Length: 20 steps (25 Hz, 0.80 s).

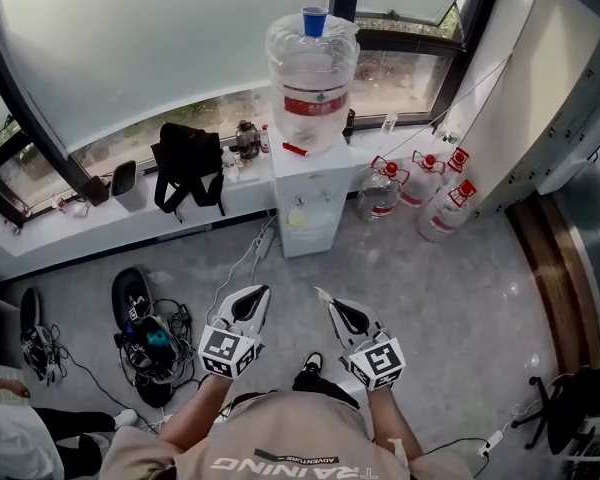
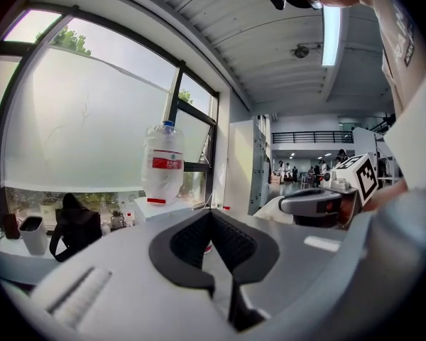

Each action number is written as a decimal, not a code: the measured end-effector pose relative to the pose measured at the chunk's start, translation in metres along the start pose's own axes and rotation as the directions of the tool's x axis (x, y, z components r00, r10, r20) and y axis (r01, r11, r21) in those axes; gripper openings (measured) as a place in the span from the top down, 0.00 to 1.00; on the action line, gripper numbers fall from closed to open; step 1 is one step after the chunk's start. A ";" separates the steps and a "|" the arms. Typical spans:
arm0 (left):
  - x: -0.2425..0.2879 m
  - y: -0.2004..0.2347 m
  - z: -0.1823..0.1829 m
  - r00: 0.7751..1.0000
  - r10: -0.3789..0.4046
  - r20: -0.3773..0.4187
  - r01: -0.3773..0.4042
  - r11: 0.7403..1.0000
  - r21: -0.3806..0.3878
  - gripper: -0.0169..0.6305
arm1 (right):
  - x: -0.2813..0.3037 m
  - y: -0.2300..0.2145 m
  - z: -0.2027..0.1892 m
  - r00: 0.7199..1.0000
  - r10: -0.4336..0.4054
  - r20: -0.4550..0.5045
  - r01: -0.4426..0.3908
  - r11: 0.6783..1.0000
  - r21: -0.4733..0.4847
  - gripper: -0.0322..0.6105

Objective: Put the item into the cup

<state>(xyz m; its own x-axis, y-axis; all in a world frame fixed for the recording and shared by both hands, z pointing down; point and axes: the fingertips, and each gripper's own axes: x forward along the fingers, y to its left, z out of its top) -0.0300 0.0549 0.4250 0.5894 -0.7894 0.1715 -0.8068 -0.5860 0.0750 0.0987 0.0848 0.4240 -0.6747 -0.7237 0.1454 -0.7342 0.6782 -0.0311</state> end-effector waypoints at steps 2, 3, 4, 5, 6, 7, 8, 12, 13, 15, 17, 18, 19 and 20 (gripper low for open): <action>0.022 0.007 0.008 1.000 0.026 0.003 -0.026 1.000 -0.003 0.96 | 0.010 -0.023 0.004 1.000 0.021 0.001 -0.021 1.000 -0.010 0.93; 0.032 0.009 0.012 0.999 0.035 0.003 -0.035 0.999 -0.001 0.96 | 0.015 -0.033 0.005 0.999 0.035 -0.001 -0.035 0.999 -0.008 0.93; 0.041 0.009 0.015 0.999 0.042 0.003 -0.042 0.999 0.000 0.96 | 0.019 -0.043 0.005 0.999 0.049 -0.003 -0.049 0.999 -0.004 0.93; 0.049 0.009 0.018 0.999 0.049 0.004 -0.049 0.999 0.001 0.96 | 0.023 -0.052 0.005 0.998 0.061 -0.004 -0.061 0.998 -0.002 0.93; 0.057 0.010 0.020 0.998 0.057 0.005 -0.057 0.998 0.001 0.96 | 0.027 -0.060 0.006 0.997 0.071 -0.005 -0.071 0.997 -0.001 0.93; 0.065 0.010 0.021 0.998 0.063 0.005 -0.063 0.998 -0.001 0.96 | 0.031 -0.068 0.006 0.997 0.080 -0.005 -0.080 0.997 0.000 0.93; 0.071 0.011 0.021 0.998 0.070 0.002 -0.070 0.998 -0.005 0.96 | 0.035 -0.076 0.005 0.996 0.087 -0.005 -0.087 0.996 0.004 0.93; 0.087 0.020 0.011 0.994 0.105 -0.028 -0.106 0.994 -0.018 0.96 | 0.051 -0.099 0.002 0.995 0.101 -0.001 -0.101 0.994 0.038 0.93; 0.090 0.024 0.010 0.993 0.113 -0.033 -0.113 0.993 -0.018 0.96 | 0.055 -0.104 0.001 0.995 0.103 -0.004 -0.102 0.994 0.041 0.93; 0.099 0.032 0.013 0.992 0.123 -0.033 -0.123 0.992 -0.016 0.96 | 0.064 -0.113 0.000 0.994 0.105 -0.012 -0.104 0.994 0.039 0.93; 0.107 0.041 0.016 0.991 0.130 -0.027 -0.131 0.991 -0.014 0.96 | 0.074 -0.120 0.000 0.994 0.104 -0.021 -0.103 0.994 0.033 0.93; 0.110 0.047 0.017 0.991 0.133 -0.025 -0.134 0.991 -0.013 0.96 | 0.080 -0.123 -0.001 0.995 0.101 -0.024 -0.100 0.995 0.030 0.93; 0.114 0.052 0.017 0.991 0.135 -0.025 -0.135 0.991 -0.012 0.96 | 0.086 -0.126 -0.001 0.995 0.095 -0.027 -0.095 0.995 0.028 0.93; 0.119 0.059 0.017 0.991 0.134 -0.024 -0.134 0.991 -0.012 0.96 | 0.093 -0.130 -0.002 0.996 0.089 -0.029 -0.088 0.996 0.026 0.93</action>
<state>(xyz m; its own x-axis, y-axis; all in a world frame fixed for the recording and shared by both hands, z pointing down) -0.0066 -0.0763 0.4329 0.4752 -0.8560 0.2038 -0.8789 -0.4728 0.0633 0.1312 -0.0702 0.4431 -0.7347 -0.6566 0.1706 -0.6737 0.7357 -0.0698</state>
